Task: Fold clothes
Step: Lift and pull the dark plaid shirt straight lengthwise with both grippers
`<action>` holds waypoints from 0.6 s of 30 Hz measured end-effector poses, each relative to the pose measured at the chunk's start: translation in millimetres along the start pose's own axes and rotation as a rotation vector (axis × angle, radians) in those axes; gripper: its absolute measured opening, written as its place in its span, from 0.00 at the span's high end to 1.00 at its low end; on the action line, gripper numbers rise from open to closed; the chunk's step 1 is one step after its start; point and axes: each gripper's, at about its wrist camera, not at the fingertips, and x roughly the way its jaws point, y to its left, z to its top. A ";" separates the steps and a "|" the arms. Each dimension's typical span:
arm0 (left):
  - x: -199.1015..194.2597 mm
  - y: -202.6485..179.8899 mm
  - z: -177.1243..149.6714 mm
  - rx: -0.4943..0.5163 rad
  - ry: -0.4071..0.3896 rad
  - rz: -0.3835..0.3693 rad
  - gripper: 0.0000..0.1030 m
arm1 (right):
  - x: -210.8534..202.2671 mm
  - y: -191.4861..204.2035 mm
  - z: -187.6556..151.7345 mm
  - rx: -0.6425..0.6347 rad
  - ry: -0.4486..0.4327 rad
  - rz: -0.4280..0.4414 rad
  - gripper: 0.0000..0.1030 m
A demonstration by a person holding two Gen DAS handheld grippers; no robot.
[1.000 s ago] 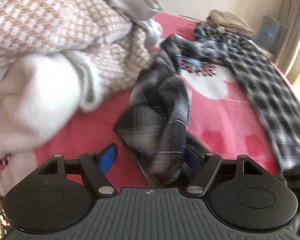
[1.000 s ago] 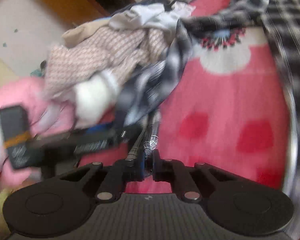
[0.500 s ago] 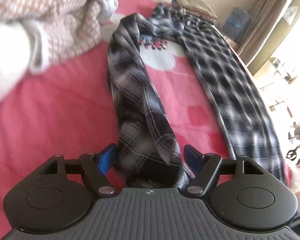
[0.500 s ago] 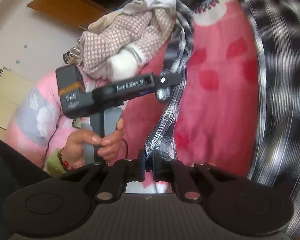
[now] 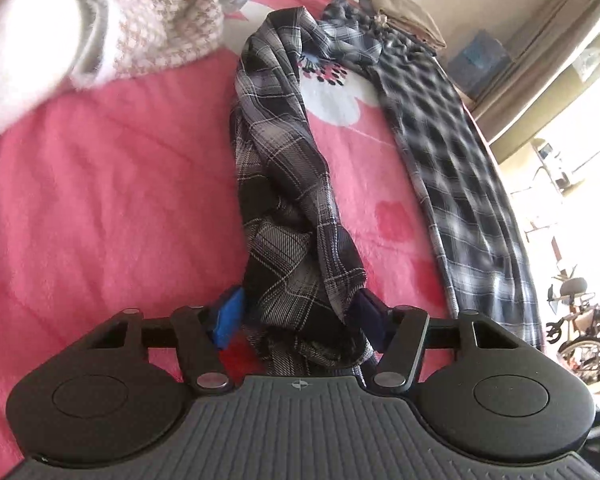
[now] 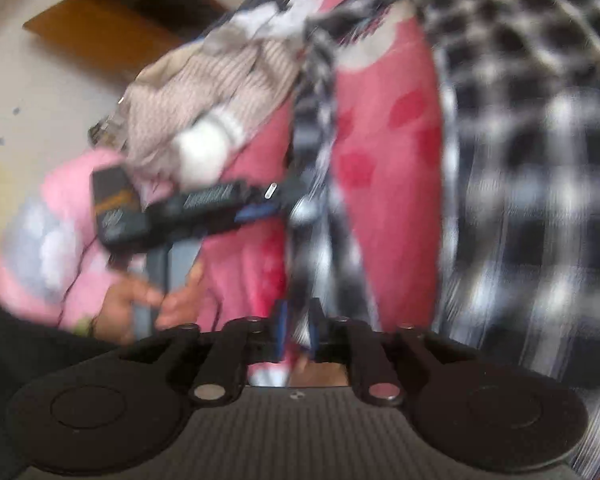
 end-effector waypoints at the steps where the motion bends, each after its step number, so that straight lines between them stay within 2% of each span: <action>1: -2.1 0.3 0.5 0.000 0.000 -0.005 0.42 | 3.2 2.3 3.1 -0.020 -0.012 -0.019 0.73; 3: -7.5 0.8 0.7 0.012 0.000 -0.014 0.39 | 15.5 10.1 8.8 -0.078 -0.023 -0.060 0.55; 4: -10.3 0.9 0.5 0.022 0.001 -0.017 0.34 | 24.3 14.3 12.3 -0.115 -0.025 -0.076 0.54; 6: -15.9 0.9 -1.0 0.053 -0.003 -0.005 0.29 | 40.2 20.0 16.5 -0.165 -0.029 -0.102 0.54; 11: -23.5 1.5 -6.2 0.131 -0.037 0.061 0.29 | 69.3 22.5 22.5 -0.201 -0.039 -0.111 0.54; 14: -19.4 5.4 -3.7 0.114 -0.049 0.086 0.29 | 81.4 28.9 22.7 -0.235 -0.049 -0.093 0.54; 16: -15.2 8.9 -0.4 0.074 -0.050 0.083 0.29 | 88.7 34.7 20.2 -0.277 -0.044 -0.109 0.58; 18: -12.4 11.1 2.7 0.046 -0.054 0.072 0.30 | 99.0 39.0 17.6 -0.320 -0.034 -0.149 0.67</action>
